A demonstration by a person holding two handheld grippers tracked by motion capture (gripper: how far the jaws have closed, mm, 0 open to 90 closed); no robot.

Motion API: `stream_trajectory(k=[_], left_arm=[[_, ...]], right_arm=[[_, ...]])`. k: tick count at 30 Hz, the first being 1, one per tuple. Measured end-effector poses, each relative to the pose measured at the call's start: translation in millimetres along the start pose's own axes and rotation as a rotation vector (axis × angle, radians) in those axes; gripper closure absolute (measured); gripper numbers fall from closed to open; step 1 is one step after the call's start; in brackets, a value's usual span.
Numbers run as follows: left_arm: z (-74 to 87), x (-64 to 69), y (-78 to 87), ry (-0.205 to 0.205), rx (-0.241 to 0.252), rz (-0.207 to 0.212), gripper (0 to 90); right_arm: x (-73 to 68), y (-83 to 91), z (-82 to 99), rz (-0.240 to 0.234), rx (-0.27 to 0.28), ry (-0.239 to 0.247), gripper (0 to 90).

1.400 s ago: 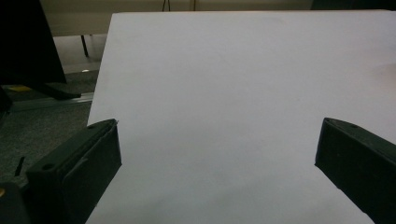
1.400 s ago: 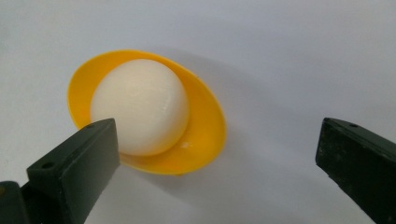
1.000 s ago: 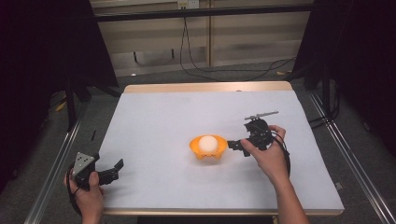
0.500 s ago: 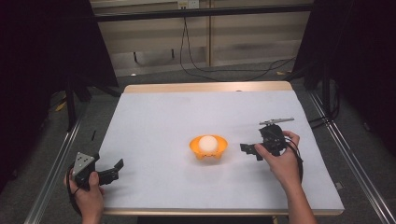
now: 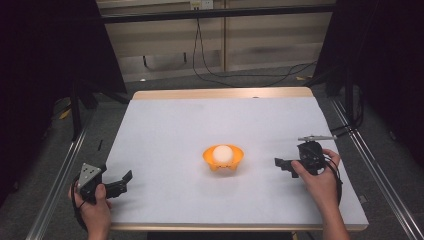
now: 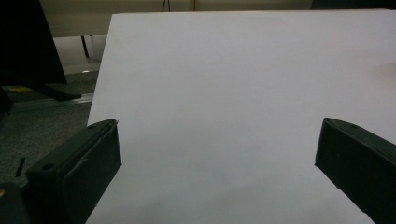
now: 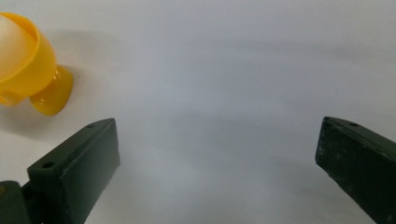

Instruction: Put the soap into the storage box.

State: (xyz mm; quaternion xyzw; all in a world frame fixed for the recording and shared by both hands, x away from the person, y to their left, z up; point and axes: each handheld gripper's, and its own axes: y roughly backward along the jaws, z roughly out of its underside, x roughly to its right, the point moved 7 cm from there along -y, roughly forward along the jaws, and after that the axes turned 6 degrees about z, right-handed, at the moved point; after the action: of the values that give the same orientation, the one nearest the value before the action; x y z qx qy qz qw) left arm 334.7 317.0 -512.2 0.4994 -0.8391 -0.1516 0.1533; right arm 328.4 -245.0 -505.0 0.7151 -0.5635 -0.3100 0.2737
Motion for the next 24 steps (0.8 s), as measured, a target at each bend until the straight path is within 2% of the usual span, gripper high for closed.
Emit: stream_trajectory(k=[5, 11, 18, 24], left_arm=[[0.0, 0.3, -0.1, -0.001, 0.001, 0.000, 0.2], [0.0, 0.6, 0.2, -0.005, 0.002, -0.002, 0.1], [-0.1, 0.7, 0.1, -0.007, 0.004, -0.002, 0.2], [-0.2, 1.0, 0.3, -0.002, 0.008, 0.000, 0.2]], right_arm=[[14.7, 4.8, 12.3, 0.001, 0.010, -0.017, 0.0], [35.3, 15.0, 22.2, 0.009, 0.061, -0.035, 0.0], [56.7, 26.9, 33.7, 0.029, 0.090, -0.060, 0.0], [72.1, 37.2, 44.6, 0.025, 0.113, -0.088, 0.0]])
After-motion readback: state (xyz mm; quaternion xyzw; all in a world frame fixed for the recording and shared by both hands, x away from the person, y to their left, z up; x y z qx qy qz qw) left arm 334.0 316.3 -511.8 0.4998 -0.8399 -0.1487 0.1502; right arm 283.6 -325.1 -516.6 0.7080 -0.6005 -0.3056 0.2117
